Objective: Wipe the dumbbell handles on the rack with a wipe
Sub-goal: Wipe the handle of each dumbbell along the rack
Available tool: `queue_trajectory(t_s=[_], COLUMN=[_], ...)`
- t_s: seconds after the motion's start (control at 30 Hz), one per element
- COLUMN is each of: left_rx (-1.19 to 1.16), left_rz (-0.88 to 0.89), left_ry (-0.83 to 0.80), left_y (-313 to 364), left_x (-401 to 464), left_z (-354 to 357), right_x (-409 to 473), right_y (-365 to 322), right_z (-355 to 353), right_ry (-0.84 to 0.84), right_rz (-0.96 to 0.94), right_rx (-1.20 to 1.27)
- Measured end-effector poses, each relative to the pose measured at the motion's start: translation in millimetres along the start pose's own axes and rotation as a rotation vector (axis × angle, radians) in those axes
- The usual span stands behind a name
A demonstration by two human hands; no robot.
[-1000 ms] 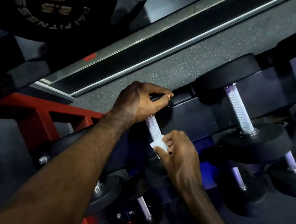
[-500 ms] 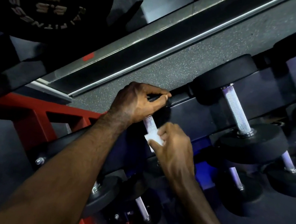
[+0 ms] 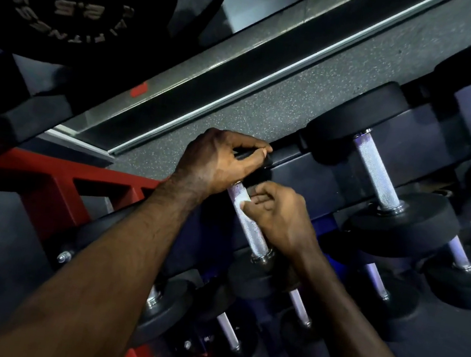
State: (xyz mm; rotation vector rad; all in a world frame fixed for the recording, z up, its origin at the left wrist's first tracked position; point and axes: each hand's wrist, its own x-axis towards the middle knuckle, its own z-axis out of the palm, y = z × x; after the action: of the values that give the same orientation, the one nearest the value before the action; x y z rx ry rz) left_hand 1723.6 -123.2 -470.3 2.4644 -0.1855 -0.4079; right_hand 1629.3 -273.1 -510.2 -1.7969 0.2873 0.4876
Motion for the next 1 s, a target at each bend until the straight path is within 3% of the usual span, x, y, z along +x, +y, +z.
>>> queue_trajectory(t_s=[0.17, 0.3, 0.37, 0.5, 0.7, 0.83, 1.0], left_rx=[0.003, 0.004, 0.002, -0.002, -0.034, -0.048, -0.031], left_rz=[-0.009, -0.006, -0.011, -0.014, -0.018, -0.021, -0.040], left_ry=[0.008, -0.003, -0.007, 0.014, 0.016, 0.034, 0.017], left_y=[0, 0, 1, 0, 0, -1, -1], left_x=[-2, -1, 0, -2, -3, -3, -2], left_z=[-1, 1, 0, 0, 0, 0, 1], right_x=[-27, 4, 6, -37, -8, -31, 8], right_y=[19, -4, -5, 17, -10, 14, 0], right_z=[-13, -2, 3, 9, 29, 26, 33], right_ry=[-0.133, -0.017, 0.021, 0.050, 0.130, 0.120, 0.150], right_rz=[0.071, -0.007, -0.011, 0.013, -0.058, 0.035, -0.030], right_rx=[-0.126, 0.060, 0.040, -0.302, -0.492, -0.769, -0.787])
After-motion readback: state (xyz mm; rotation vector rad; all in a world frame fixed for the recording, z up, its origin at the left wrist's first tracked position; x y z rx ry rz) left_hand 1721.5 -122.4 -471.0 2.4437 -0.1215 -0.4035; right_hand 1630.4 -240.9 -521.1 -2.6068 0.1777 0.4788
